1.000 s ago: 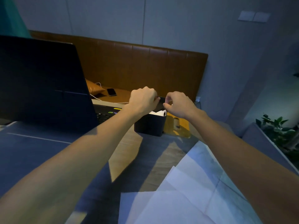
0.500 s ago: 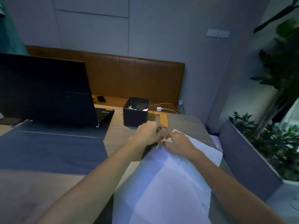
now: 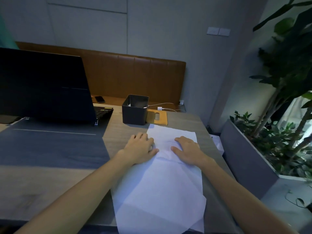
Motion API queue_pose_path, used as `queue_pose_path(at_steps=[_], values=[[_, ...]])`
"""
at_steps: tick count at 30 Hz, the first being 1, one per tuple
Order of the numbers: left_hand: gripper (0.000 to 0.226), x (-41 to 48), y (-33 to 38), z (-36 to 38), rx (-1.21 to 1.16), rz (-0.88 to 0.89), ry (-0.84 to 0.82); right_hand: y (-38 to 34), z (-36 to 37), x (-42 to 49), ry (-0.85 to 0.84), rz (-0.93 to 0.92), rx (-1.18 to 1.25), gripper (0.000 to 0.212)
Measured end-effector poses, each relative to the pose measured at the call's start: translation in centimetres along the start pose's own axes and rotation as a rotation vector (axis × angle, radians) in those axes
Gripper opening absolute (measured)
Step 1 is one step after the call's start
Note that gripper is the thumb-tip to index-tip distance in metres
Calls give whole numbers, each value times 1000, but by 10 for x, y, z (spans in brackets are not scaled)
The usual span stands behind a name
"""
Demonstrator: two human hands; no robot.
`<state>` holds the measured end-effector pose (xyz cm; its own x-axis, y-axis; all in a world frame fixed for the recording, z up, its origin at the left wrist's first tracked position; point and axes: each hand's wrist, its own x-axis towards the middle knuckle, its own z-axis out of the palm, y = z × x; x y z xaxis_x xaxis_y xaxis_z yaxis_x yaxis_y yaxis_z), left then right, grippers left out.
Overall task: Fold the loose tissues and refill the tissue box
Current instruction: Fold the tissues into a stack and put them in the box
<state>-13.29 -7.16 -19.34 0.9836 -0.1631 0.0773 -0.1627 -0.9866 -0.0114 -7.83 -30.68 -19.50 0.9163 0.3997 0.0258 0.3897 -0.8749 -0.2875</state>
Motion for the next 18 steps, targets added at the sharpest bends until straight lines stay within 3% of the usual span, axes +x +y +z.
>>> queue_pose_path(at_steps=[5,11,18], values=[[58,-2,-1,-9,-125,59,24,-4,7,-6,-65,-71,-57,59],[61,28,13,10,-173,129,-122,7,8,-7,-74,-99,-100,67],[62,55,7,16,-199,178,-58,20,8,1,-45,-42,-95,71]])
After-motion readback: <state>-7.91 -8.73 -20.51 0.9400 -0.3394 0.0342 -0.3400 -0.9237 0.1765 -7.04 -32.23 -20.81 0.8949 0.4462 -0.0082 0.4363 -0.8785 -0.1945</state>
